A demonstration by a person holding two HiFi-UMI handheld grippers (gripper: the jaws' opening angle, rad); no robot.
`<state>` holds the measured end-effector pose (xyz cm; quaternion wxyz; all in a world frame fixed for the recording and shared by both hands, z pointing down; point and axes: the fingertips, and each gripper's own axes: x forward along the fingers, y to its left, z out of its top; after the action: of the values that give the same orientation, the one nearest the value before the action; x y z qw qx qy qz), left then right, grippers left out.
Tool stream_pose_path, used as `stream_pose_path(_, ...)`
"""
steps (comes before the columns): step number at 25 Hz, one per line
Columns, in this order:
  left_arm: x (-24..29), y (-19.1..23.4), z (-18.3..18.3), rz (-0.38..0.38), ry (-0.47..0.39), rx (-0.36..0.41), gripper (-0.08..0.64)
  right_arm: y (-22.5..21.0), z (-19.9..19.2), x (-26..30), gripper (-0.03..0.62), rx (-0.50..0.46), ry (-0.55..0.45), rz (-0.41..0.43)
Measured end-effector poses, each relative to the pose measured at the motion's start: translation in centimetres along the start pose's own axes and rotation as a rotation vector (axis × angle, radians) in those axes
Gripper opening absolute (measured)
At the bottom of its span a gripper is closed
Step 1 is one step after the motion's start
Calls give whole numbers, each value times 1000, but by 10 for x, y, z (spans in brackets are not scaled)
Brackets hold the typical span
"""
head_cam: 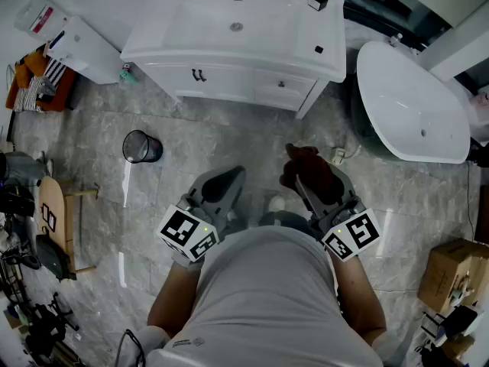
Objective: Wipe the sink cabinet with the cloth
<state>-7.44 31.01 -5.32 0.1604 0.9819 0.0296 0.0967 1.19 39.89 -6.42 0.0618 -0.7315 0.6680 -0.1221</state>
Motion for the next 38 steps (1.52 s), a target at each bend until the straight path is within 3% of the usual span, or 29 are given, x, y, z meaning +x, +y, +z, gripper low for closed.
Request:
stream_pose_path(10, 19, -19, -15, 85, 3, -47, 12, -43, 6, -23, 163, 57, -1, 16)
stream_pose_path(21, 35, 6, -16, 93, 12, -73, 12, -66, -4, 1, 163, 110, 37, 5)
stream_pose_path(30, 41, 83, -6, 98, 0, -118, 12, -81, -17, 79, 163, 153, 117, -17)
stream_pose_path(38, 22, 180, 5, 109, -10, -152, 12, -84, -39, 175, 163, 320, 185, -81)
